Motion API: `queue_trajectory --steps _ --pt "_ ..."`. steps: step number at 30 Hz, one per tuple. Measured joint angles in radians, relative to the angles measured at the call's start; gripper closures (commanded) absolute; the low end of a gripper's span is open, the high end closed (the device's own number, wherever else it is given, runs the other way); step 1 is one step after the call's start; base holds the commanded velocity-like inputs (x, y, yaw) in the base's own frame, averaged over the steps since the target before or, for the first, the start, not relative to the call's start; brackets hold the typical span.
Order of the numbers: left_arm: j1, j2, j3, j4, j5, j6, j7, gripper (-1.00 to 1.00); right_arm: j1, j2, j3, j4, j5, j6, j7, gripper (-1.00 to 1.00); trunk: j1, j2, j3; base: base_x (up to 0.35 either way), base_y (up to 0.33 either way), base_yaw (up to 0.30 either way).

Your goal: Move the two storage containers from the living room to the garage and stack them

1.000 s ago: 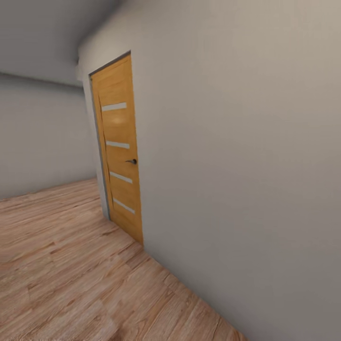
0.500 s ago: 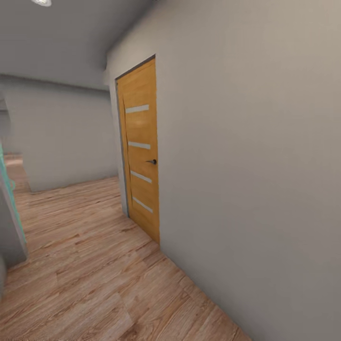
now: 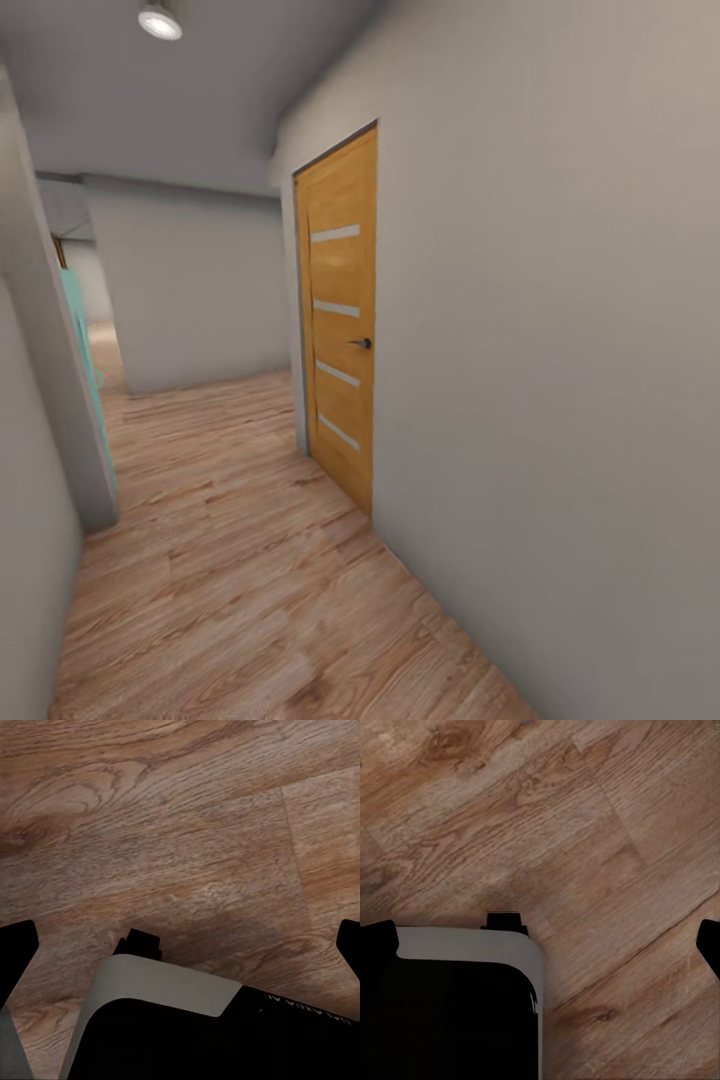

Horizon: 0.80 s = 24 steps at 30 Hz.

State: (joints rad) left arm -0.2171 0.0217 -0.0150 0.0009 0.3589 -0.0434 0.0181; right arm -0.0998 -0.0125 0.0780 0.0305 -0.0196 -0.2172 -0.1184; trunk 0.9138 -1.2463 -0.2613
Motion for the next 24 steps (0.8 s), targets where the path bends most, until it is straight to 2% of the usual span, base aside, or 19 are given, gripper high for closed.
queue_trajectory --steps 5,24 --pt "0.000 0.000 0.000 0.000 0.000 0.000 0.000 -1.00 0.000 -0.001 0.000 0.000 0.000 0.000 0.000 -1.00 0.000 0.000 0.002 0.220 0.000 0.271" --pt "0.000 0.000 0.000 0.001 -0.001 0.003 0.000 -1.00 0.000 -0.001 0.000 0.000 0.000 0.000 0.000 -1.00 -0.001 0.000 0.003 0.312 -0.008 0.271"
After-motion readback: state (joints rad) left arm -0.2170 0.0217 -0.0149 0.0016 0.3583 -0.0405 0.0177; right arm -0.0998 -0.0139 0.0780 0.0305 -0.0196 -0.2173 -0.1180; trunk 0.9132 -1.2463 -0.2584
